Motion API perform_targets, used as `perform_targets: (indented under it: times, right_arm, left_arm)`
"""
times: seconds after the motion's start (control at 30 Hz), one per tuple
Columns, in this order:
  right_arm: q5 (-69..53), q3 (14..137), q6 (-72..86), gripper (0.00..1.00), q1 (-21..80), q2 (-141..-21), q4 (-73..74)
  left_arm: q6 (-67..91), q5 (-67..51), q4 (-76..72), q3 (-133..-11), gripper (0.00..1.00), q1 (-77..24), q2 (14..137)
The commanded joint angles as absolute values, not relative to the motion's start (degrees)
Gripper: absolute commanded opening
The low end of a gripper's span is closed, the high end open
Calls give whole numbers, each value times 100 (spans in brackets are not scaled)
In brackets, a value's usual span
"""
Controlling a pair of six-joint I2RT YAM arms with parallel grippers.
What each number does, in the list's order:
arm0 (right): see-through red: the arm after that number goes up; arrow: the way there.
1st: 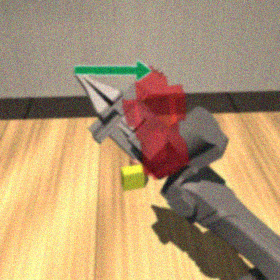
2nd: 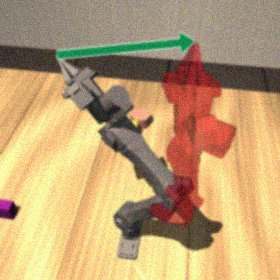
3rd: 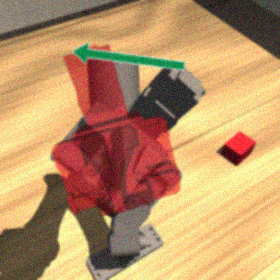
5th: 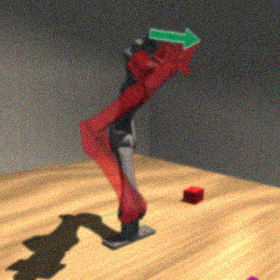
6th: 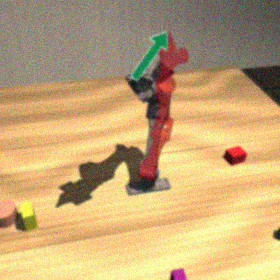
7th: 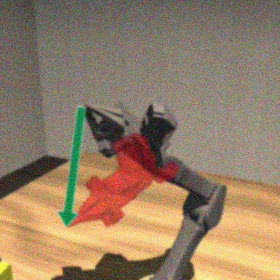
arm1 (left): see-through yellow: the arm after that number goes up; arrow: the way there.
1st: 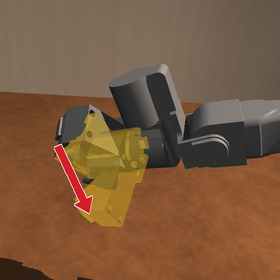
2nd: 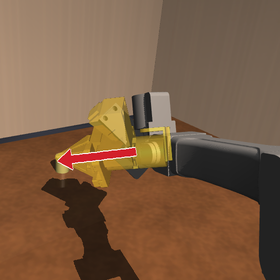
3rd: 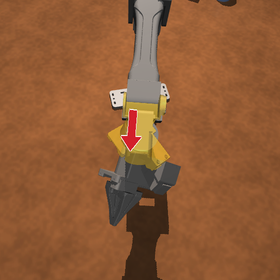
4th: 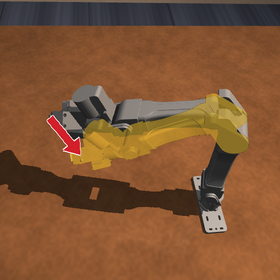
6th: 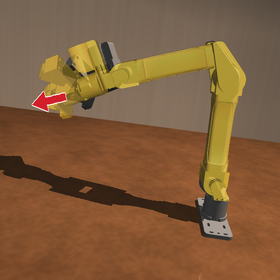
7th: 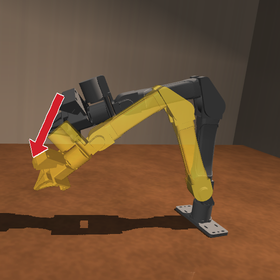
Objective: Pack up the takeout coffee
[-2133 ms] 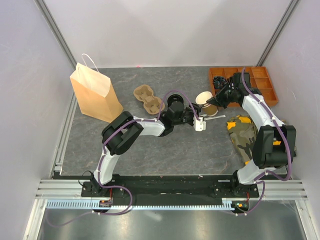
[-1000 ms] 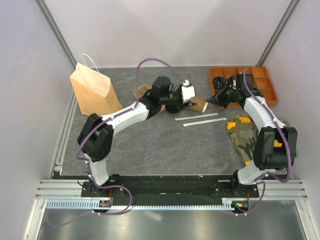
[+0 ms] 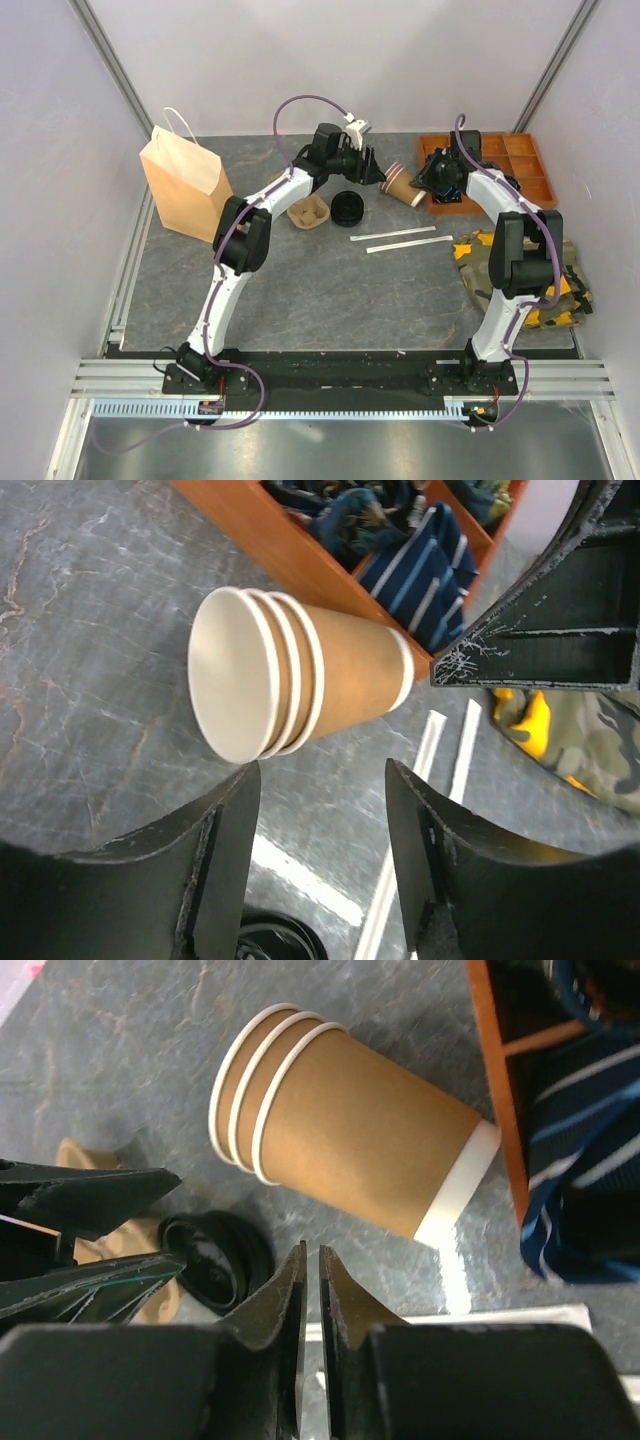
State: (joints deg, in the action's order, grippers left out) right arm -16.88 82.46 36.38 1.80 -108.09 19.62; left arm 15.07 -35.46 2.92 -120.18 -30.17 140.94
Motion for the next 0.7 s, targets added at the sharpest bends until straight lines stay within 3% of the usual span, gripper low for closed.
perform_targets:
  times: [0.0, 0.27, 0.67]
  right_arm:
    - [-1205, 8552, 3411, 18, 228, -11152, 1696]
    - [-1133, 8728, 3366, 21, 229, -11487, 1766]
    - [-1222, 8587, 3261, 21, 255, -11391, 1951]
  left_arm:
    - [1714, -3532, 97, -12663, 63, -2962, 14571]
    - [2030, -3648, -554, -12999, 67, -2944, 15011]
    - [2495, -4052, -1624, -12990, 58, -2874, 15275]
